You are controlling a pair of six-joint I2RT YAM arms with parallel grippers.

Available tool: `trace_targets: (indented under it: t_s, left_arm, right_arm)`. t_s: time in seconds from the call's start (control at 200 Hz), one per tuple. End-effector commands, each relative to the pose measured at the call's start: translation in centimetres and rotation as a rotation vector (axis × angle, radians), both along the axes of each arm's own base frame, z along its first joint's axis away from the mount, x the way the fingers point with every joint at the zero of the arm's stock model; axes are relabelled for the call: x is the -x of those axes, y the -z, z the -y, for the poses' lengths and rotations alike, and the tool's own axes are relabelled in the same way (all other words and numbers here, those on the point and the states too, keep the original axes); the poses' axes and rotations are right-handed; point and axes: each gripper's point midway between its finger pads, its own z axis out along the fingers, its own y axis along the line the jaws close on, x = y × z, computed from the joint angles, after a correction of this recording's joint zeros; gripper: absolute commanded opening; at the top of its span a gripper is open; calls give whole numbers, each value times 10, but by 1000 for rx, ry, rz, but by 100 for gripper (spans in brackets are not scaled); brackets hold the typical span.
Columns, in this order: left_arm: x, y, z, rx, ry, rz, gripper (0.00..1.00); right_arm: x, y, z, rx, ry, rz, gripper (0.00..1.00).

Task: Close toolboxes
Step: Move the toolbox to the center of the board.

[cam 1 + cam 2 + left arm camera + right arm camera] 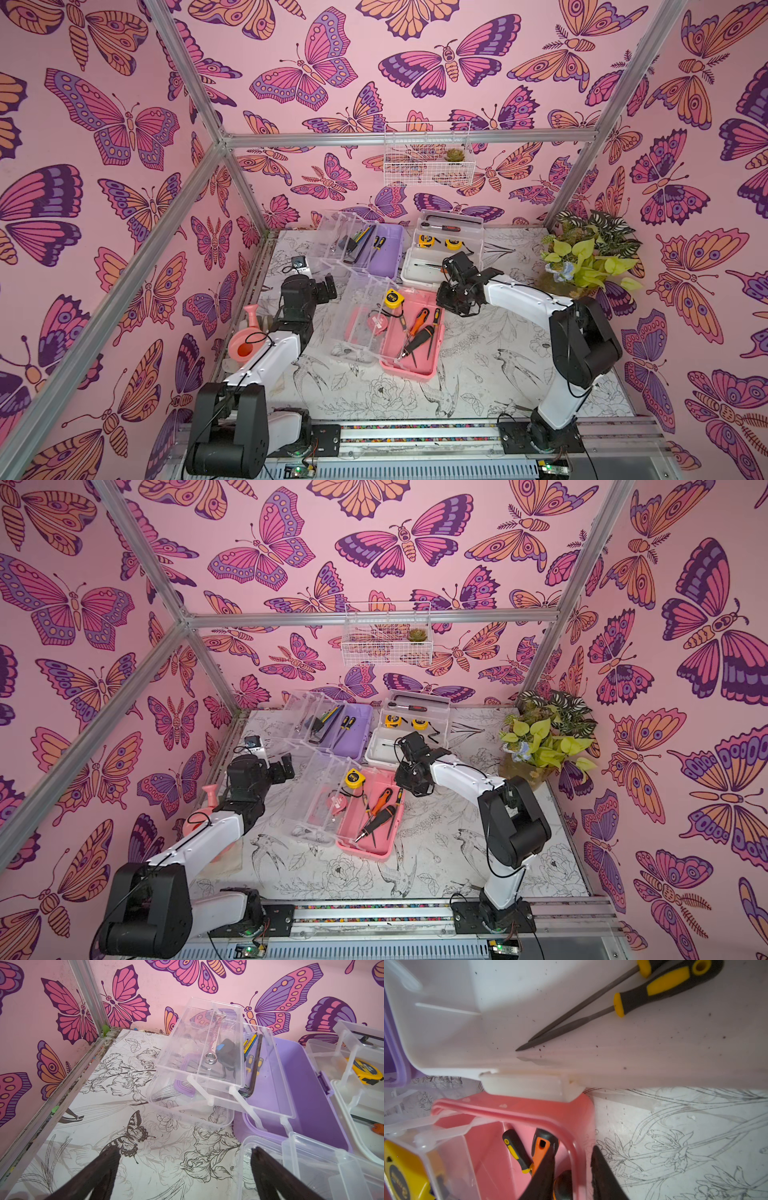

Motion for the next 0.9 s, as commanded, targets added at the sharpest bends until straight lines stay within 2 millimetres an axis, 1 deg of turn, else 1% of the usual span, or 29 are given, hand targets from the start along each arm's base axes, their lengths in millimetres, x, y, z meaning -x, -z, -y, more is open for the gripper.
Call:
trace_targets:
  t_s: [0.0, 0.14, 0.27, 0.36, 0.385, 0.396, 0.411, 0.531, 0.586, 0.651, 0.711, 0.816, 0.896]
  left_arm:
    - [2, 5, -5, 19, -23, 2, 100]
    - [2, 7, -7, 37, -31, 3, 100]
    - [2, 10, -8, 57, -40, 7, 100]
    - [1, 9, -8, 70, -43, 11, 100]
    - [1, 9, -8, 75, -45, 11, 100]
    - [1, 9, -8, 75, -44, 11, 100]
    - [2, 10, -8, 78, -46, 9, 100]
    - [4, 16, -8, 109, -52, -22, 100]
    - [6, 13, -5, 134, -45, -29, 100]
    - [11, 13, 0, 199, -41, -43, 99]
    - [19, 15, 8, 298, -37, -61, 98]
    - [36, 28, 23, 481, -35, -127, 93]
    - [53, 38, 34, 570, -30, -220, 88]
  right_arm:
    - [1, 5, 9, -4, 67, -2, 20]
    - [11, 9, 19, -9, 90, -17, 10]
    - [24, 5, 33, 10, 107, -12, 9]
    - [35, 2, 50, 31, 131, -6, 7]
    - [40, 6, 55, 42, 136, -19, 6]
    - [40, -1, 56, 33, 139, -3, 6]
    - [41, -2, 60, 33, 143, 0, 6]
    - [54, -1, 86, 18, 181, -3, 3]
    - [58, -2, 98, 20, 196, 7, 0]
    - [61, -3, 109, 24, 208, 18, 0]
    - [63, -4, 114, 14, 211, 25, 0]
    - [64, -2, 115, -11, 201, 21, 0]
    - [63, -3, 114, -17, 190, 19, 0]
